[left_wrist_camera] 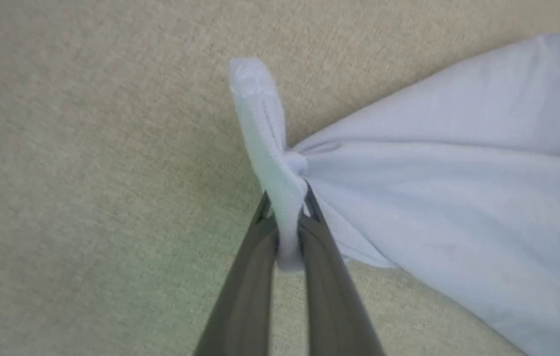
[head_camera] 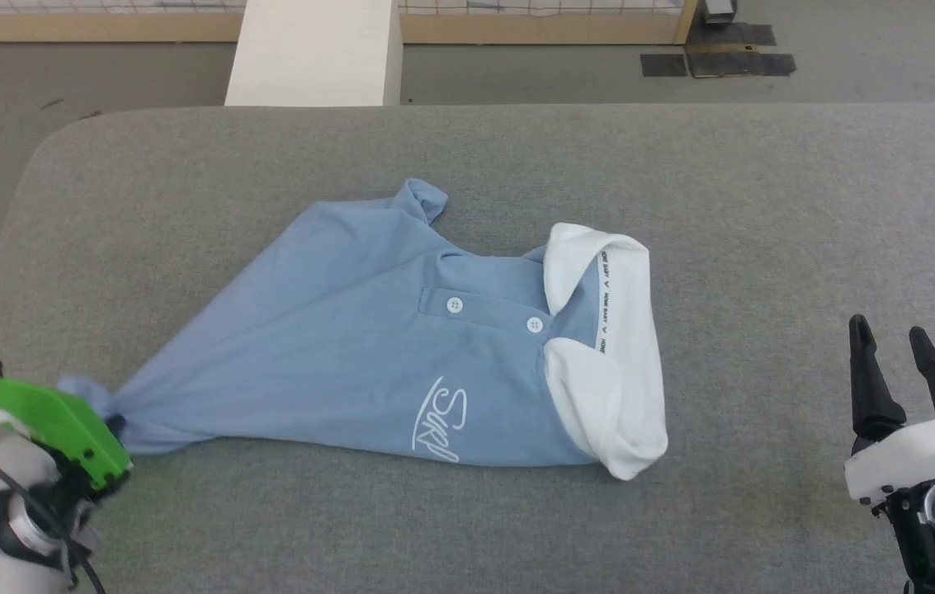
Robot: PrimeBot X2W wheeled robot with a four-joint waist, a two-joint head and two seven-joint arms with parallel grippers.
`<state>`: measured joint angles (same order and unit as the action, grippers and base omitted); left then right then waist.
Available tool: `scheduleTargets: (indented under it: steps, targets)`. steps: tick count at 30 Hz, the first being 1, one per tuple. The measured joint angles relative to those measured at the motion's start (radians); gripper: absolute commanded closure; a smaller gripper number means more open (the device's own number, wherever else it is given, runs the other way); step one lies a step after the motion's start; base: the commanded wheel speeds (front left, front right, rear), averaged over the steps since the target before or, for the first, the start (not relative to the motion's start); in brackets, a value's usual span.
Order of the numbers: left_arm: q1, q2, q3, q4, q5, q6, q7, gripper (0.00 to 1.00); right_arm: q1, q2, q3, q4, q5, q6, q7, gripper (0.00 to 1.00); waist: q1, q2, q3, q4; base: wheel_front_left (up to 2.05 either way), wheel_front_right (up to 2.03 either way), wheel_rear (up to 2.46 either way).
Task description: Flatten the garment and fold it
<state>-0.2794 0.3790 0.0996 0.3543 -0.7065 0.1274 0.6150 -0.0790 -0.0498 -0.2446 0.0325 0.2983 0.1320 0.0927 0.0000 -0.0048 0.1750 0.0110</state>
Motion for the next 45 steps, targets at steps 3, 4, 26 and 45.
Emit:
scheduleTargets:
  steps: [3, 4, 26, 45]
  targets:
    - [0.024, -0.03, 0.014, 0.003, -0.022, -0.001, -0.025, 0.91, 0.0, 0.0, 0.0, -0.003, -0.002, 0.0, 0.006, 0.0, 0.0, 0.0, 0.002, 0.011, 0.0, 0.0, 0.0]
    - [0.023, -0.036, 0.022, -0.006, -0.028, -0.007, -0.047, 0.0, -0.001, 0.0, 0.0, -0.004, -0.002, 0.0, 0.007, 0.0, 0.0, 0.0, 0.003, 0.014, 0.0, 0.0, 0.0]
    - [0.187, -0.084, 0.031, -0.179, 0.24, -0.206, -0.86, 0.0, -0.006, 0.0, 0.03, 0.017, -0.036, 0.0, 0.093, 0.0, 0.0, 0.0, -0.034, 0.049, 0.0, 0.0, 0.0]
    - [0.093, -0.093, 0.014, -0.198, 0.283, -0.234, -0.872, 0.0, -0.555, 0.0, 0.323, 0.258, -0.364, 0.0, 0.873, 0.0, 0.0, 0.0, 0.125, 0.108, 0.0, 0.0, 0.0]
